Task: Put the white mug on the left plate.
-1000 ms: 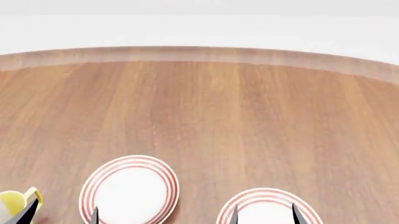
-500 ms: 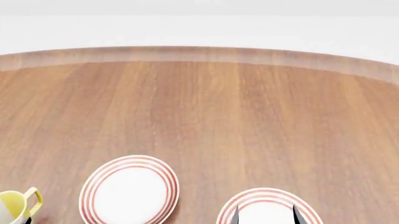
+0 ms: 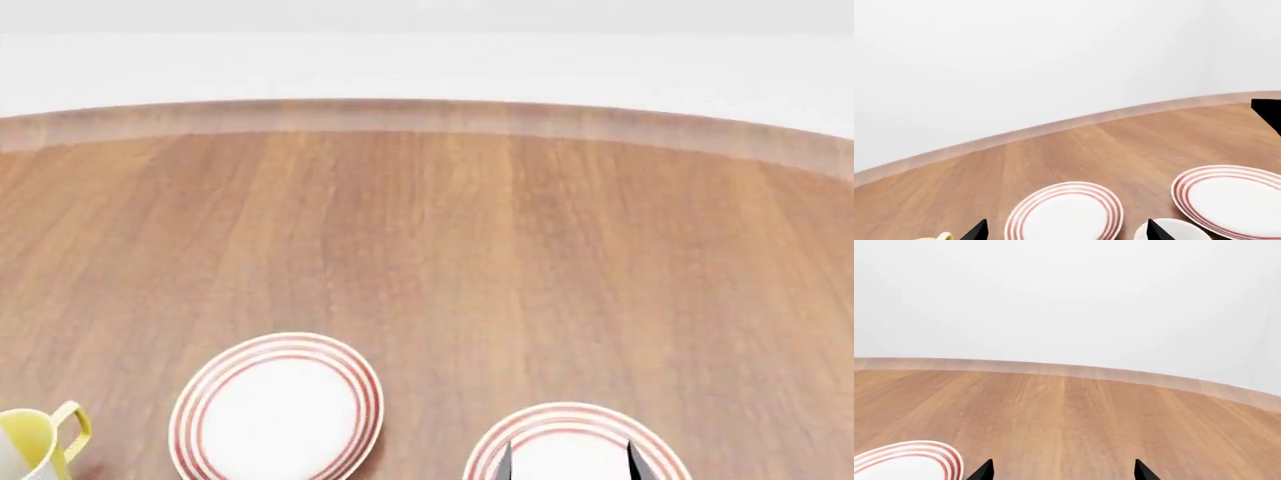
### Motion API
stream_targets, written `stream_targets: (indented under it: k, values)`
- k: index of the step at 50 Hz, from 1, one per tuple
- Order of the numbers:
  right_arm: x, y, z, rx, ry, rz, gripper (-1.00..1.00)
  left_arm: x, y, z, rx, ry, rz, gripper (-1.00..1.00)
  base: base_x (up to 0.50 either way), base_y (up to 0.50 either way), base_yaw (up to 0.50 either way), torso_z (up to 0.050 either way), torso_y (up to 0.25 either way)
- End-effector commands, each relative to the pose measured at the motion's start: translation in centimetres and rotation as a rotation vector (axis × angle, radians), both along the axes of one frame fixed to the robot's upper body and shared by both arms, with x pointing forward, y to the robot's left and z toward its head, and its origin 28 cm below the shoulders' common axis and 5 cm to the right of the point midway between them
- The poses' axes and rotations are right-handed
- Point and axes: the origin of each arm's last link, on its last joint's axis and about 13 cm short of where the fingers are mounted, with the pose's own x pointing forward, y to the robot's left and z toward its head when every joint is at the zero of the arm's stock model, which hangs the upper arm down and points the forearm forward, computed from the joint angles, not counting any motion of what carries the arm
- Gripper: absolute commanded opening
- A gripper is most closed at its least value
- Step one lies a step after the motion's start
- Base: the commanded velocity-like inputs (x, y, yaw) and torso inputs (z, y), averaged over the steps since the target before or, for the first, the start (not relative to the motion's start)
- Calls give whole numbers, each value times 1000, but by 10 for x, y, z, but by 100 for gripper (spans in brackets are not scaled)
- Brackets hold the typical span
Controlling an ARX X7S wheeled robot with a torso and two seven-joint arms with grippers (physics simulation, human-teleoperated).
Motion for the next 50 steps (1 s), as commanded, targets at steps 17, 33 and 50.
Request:
stream_targets:
  k: [17,33,50]
  values:
    - [2,1,-2,3,3,2,100,-43,12,-4,48,9,-110,100,0,0,0,0,0]
    - [1,1,0,4,-1,1,100,-68,25,-9,120,64,-181,100,0,0,0,0,0]
    - [3,1,-1,4,-1,-1,100,-92,25,-20,119,111,-315,100,0,0,0,0,0]
